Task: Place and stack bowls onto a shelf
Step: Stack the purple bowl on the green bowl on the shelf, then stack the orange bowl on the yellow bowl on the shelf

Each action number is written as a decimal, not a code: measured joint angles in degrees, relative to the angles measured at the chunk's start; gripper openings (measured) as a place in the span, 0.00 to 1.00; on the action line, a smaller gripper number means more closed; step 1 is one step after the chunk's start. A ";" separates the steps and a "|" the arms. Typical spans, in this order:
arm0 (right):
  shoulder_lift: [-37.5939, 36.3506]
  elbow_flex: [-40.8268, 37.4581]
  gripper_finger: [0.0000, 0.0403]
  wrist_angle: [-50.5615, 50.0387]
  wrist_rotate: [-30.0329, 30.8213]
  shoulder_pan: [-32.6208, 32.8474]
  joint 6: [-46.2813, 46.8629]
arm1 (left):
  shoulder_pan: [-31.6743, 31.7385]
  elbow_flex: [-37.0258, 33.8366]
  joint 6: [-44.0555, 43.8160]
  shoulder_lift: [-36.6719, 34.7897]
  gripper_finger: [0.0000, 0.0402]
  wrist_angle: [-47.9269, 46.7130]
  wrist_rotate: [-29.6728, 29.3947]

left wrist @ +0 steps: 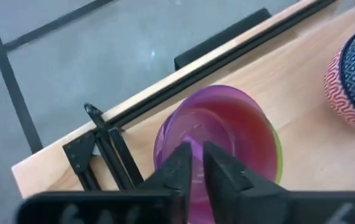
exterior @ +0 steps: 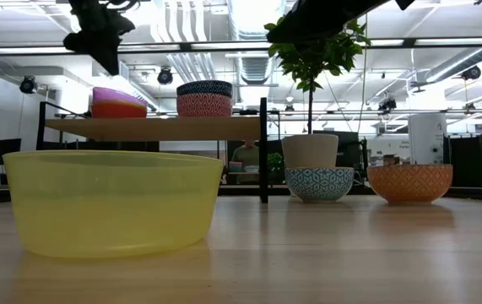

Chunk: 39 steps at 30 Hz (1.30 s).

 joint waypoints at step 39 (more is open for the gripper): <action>-0.02 0.00 0.02 0.06 2.45 -0.26 6.57 | -45.52 -38.28 -18.48 -25.49 0.00 49.26 2.53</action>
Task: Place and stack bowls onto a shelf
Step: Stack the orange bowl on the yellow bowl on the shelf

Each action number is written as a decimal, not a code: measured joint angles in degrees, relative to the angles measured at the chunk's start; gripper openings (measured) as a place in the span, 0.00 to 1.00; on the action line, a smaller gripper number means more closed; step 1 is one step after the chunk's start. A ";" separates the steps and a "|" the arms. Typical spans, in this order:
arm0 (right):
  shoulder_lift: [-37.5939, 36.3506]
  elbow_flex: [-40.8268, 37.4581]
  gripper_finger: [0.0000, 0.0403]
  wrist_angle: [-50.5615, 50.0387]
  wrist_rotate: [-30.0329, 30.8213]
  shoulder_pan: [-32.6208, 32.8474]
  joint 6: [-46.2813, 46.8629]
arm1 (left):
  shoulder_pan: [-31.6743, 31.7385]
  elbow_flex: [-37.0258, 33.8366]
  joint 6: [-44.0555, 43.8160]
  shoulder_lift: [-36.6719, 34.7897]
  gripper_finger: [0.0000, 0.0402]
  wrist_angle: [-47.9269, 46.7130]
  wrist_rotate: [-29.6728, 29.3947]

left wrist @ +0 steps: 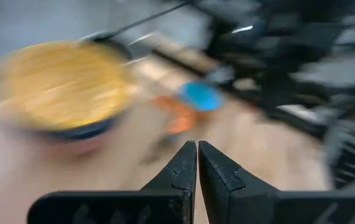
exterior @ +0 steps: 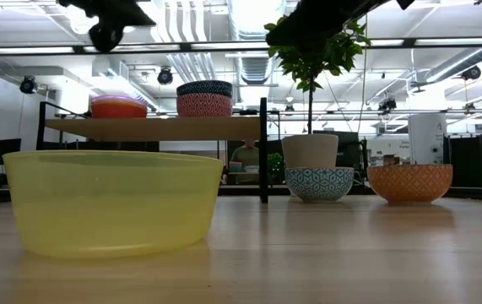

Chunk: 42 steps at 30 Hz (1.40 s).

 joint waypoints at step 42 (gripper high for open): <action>18.10 16.69 0.28 -68.69 6.03 -8.90 45.28 | -31.33 -12.99 14.80 -2.66 0.00 14.97 -2.28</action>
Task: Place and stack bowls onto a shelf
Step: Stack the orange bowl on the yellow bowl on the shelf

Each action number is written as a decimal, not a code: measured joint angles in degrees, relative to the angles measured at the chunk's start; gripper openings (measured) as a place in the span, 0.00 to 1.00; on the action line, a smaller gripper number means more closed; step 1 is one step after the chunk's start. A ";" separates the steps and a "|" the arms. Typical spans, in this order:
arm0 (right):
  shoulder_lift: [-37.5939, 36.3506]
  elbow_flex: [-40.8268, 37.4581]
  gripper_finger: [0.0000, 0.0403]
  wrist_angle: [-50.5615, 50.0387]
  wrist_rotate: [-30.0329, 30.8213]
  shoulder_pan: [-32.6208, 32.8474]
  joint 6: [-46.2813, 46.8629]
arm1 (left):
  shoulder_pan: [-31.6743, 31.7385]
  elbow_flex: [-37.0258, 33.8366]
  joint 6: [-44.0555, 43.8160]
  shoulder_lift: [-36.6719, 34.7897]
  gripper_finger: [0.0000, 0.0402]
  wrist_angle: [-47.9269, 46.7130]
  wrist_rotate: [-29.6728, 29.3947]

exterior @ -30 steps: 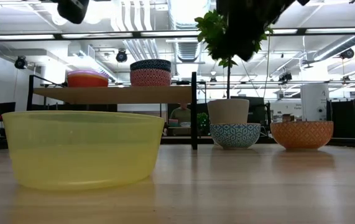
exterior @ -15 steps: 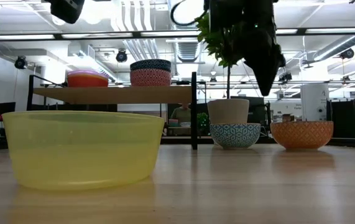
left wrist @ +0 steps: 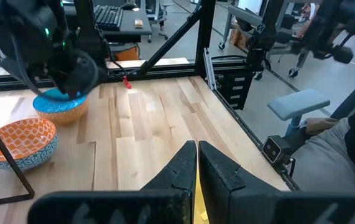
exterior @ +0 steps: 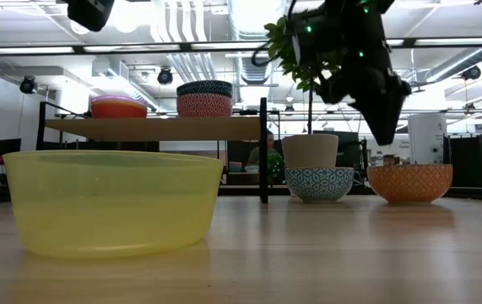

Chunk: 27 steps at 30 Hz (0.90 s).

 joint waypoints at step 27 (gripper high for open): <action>0.34 -11.78 0.04 11.27 -6.93 0.57 -0.29 | 0.00 -0.01 0.28 0.20 0.00 1.24 -0.40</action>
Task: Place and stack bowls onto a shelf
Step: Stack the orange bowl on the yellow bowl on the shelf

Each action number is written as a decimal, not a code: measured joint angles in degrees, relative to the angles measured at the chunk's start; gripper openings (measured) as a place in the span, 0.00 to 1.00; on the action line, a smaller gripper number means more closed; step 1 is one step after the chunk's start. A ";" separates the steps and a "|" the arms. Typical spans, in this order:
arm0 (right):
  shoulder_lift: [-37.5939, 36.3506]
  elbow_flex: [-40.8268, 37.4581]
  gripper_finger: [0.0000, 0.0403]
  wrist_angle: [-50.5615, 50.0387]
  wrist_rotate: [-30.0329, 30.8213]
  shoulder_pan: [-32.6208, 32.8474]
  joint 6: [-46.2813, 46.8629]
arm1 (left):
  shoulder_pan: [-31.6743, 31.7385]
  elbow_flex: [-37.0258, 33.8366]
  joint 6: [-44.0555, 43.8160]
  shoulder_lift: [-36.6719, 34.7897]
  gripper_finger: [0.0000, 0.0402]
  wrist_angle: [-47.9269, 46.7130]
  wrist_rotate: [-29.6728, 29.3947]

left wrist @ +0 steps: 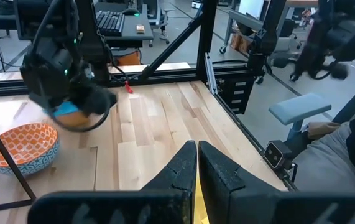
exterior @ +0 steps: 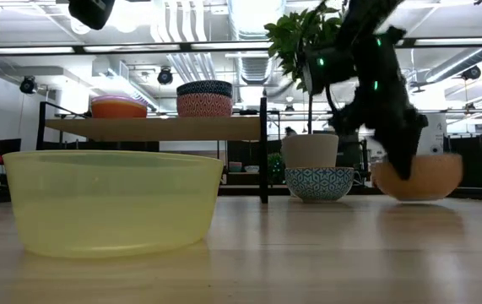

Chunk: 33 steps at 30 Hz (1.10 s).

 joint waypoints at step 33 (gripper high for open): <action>17.46 65.32 0.03 9.92 16.00 4.34 -55.02 | -0.58 -0.07 -0.23 -5.17 0.00 6.02 -17.98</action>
